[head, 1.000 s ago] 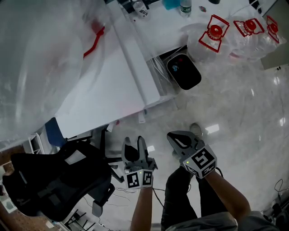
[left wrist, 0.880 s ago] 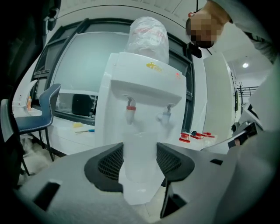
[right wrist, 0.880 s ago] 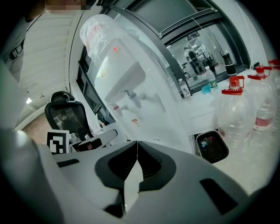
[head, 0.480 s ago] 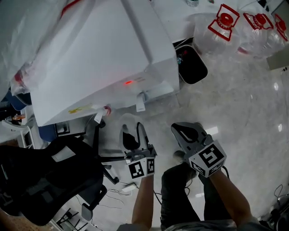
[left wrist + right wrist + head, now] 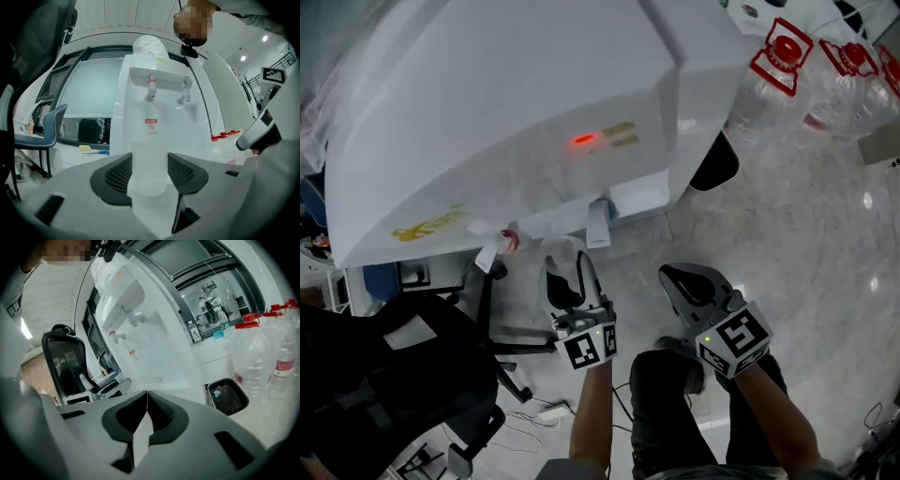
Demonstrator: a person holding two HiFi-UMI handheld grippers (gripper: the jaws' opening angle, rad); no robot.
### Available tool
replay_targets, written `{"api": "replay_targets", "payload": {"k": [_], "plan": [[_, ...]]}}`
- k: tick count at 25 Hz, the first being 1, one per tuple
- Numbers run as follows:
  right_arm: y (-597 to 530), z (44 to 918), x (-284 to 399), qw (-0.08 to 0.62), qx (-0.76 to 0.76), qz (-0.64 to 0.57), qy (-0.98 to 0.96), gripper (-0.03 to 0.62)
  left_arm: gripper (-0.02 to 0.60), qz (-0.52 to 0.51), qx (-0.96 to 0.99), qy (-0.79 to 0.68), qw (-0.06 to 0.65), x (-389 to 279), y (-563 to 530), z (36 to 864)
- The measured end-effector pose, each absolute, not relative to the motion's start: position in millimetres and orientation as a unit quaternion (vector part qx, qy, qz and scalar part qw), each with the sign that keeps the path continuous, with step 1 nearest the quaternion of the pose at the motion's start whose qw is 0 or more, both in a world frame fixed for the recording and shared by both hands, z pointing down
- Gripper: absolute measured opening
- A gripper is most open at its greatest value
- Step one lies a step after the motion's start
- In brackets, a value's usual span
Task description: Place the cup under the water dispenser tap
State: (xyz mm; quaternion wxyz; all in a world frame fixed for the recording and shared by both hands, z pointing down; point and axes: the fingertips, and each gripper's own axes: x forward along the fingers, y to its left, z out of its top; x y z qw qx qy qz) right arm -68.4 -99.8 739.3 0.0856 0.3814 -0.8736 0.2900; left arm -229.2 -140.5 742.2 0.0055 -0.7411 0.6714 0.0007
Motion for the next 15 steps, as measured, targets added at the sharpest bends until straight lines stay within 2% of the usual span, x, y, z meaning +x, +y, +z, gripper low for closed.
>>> {"api": "replay_targets", "payload": {"k": [9, 15], "plan": [[-113, 776, -71, 0.094, 0.380, 0.278, -0.877, 0.012, 0.233, -0.003, -0.738, 0.671, 0.069, -228, -161, 759], [-120, 782, -72, 0.094, 0.375, 0.270, -0.882, 0.011, 0.233, 0.014, -0.720, 0.691, 0.056, -237, -171, 771]]}}
